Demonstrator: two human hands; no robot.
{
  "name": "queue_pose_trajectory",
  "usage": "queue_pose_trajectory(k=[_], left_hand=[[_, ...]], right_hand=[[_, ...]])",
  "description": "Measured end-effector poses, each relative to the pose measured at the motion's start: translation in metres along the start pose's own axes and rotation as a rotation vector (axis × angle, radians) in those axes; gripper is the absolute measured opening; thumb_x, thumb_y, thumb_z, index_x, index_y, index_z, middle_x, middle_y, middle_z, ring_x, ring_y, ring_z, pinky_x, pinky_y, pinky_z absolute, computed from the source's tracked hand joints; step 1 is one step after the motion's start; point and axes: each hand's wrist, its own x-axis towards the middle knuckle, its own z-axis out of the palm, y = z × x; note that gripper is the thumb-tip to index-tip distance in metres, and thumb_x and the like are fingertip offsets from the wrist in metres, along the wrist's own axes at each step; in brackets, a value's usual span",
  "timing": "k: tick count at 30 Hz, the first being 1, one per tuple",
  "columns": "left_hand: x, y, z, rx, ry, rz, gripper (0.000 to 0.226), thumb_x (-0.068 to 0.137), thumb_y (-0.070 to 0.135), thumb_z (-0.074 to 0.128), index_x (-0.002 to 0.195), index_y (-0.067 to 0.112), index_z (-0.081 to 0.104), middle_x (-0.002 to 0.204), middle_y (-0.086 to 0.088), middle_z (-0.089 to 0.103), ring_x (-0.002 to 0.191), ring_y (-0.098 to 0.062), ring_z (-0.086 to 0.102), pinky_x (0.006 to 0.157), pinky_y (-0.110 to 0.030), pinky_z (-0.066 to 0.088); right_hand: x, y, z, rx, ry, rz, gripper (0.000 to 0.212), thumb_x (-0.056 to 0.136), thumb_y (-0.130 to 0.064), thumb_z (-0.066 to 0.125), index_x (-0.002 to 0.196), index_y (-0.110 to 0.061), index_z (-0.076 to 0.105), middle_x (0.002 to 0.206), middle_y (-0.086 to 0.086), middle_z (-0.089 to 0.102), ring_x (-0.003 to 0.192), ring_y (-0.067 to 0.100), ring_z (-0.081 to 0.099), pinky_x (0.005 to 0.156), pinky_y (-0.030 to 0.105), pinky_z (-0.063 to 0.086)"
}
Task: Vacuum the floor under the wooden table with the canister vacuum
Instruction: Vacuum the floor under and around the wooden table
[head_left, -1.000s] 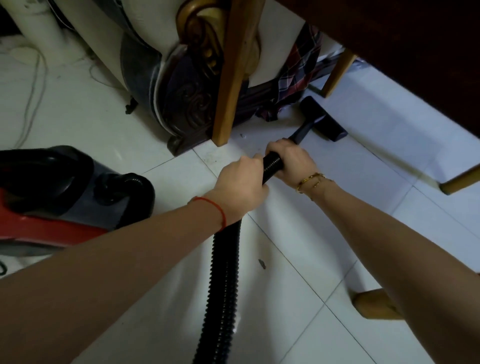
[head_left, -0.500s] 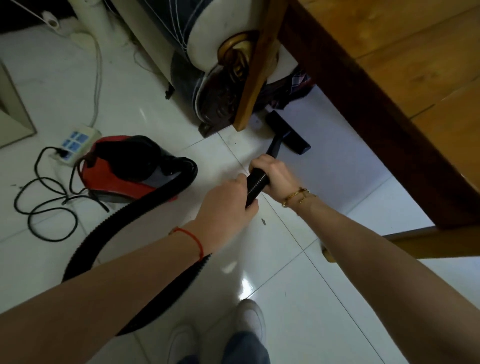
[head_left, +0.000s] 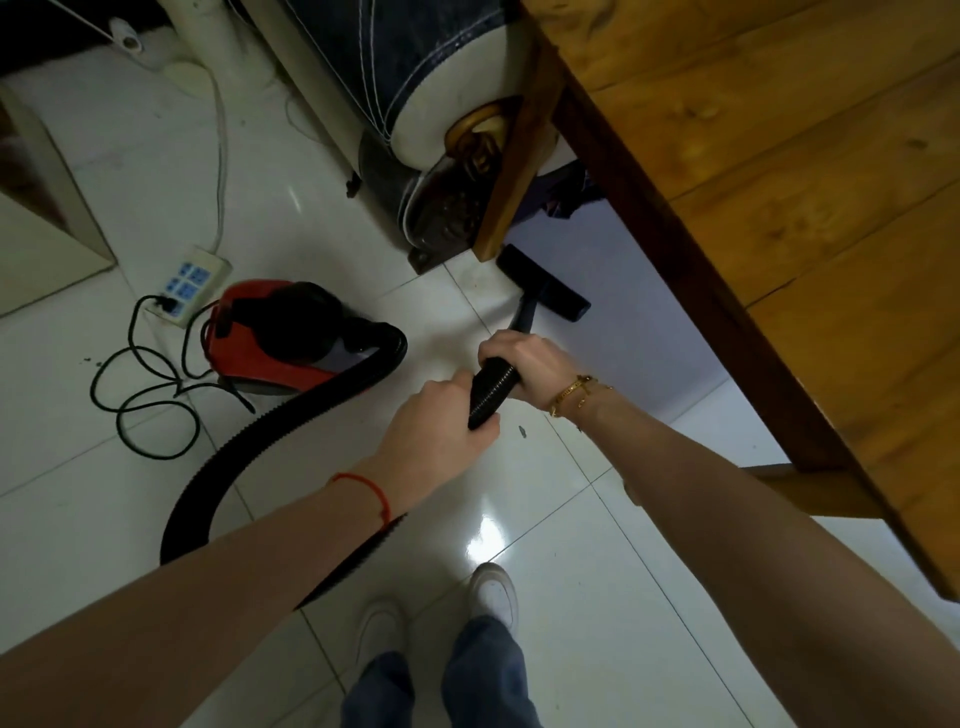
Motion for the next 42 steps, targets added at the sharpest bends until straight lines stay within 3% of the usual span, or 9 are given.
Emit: queue_pose_trajectory(k=[3,9,11,15,21,25,29,37,42], left_hand=[[0.009,0.007,-0.006,-0.047,-0.019,-0.049,0.032,0.087,0.039,0.059,0.101,0.010,0.055,0.074,-0.003,0.057,0.068,-0.026,0.060,0.060,-0.032,0.048],[0.012,0.017,-0.011,-0.025,-0.039,-0.104,0.025,0.090,0.038,0.056,0.092,0.015,0.046,0.064,0.005,0.045,0.062,-0.019,0.048,0.051,-0.026,0.034],[0.008,0.016,-0.013,-0.038,-0.048,-0.122,0.024,0.090,0.037,0.056,0.089,0.017,0.044,0.065,0.005,0.046,0.062,-0.018,0.051,0.047,-0.020,0.029],[-0.007,0.013,-0.022,-0.039,-0.084,-0.149,0.024,0.091,0.038,0.057,0.099,0.016,0.050,0.076,0.003,0.056,0.064,-0.014,0.055,0.050,-0.019,0.033],[-0.033,0.008,-0.042,0.029,-0.123,-0.173,0.031,0.092,0.041,0.053,0.112,0.017,0.049,0.076,0.008,0.053,0.057,-0.003,0.046,0.047,-0.013,0.028],[-0.034,0.012,-0.060,0.038,-0.114,-0.206,0.029,0.091,0.040,0.055,0.108,0.017,0.051,0.076,0.006,0.057,0.060,-0.009,0.052,0.048,-0.016,0.034],[-0.037,0.012,-0.073,0.082,-0.155,-0.180,0.024,0.087,0.038,0.057,0.100,0.017,0.054,0.075,0.003,0.061,0.062,-0.014,0.059,0.049,-0.019,0.038],[-0.063,0.006,-0.097,0.209,-0.274,-0.066,0.015,0.086,0.030,0.057,0.090,0.016,0.054,0.068,0.002,0.060,0.050,-0.008,0.048,0.043,-0.016,0.028],[-0.092,0.002,-0.104,0.280,-0.325,0.018,0.014,0.087,0.030,0.055,0.089,0.017,0.053,0.067,0.005,0.056,0.054,-0.011,0.051,0.045,-0.020,0.029]], right_hand=[[0.008,0.005,-0.014,-0.049,-0.077,0.023,0.022,0.080,-0.019,0.070,0.099,-0.013,0.060,0.097,0.006,0.059,0.090,0.021,0.057,0.078,0.023,0.045],[0.004,-0.007,-0.028,-0.073,-0.112,0.066,0.036,0.080,-0.026,0.070,0.111,-0.015,0.057,0.108,0.005,0.058,0.099,0.020,0.056,0.080,0.032,0.053],[0.003,-0.018,-0.027,-0.062,-0.106,0.086,0.031,0.079,-0.023,0.070,0.106,-0.013,0.058,0.107,0.006,0.057,0.099,0.020,0.055,0.081,0.035,0.053],[0.001,-0.038,-0.024,-0.003,-0.053,0.091,0.019,0.081,-0.014,0.067,0.097,-0.007,0.060,0.102,0.011,0.059,0.097,0.025,0.057,0.080,0.037,0.053],[-0.003,-0.066,-0.019,0.081,-0.035,0.074,0.025,0.076,-0.012,0.073,0.096,-0.005,0.059,0.102,0.014,0.060,0.097,0.029,0.058,0.079,0.040,0.055],[0.002,-0.076,-0.030,0.123,-0.007,0.075,0.022,0.075,-0.008,0.072,0.092,-0.005,0.059,0.095,0.013,0.060,0.090,0.028,0.059,0.071,0.035,0.051],[-0.002,-0.084,-0.034,0.152,-0.006,0.114,0.019,0.076,-0.012,0.069,0.091,-0.007,0.058,0.093,0.011,0.060,0.086,0.027,0.059,0.071,0.038,0.055],[-0.032,-0.128,-0.020,0.236,0.031,0.264,0.019,0.077,-0.013,0.068,0.092,-0.010,0.058,0.094,0.007,0.061,0.084,0.025,0.060,0.071,0.036,0.054],[-0.055,-0.159,-0.008,0.265,0.051,0.322,0.018,0.077,-0.014,0.068,0.092,-0.009,0.058,0.093,0.008,0.061,0.080,0.025,0.060,0.067,0.035,0.053]])
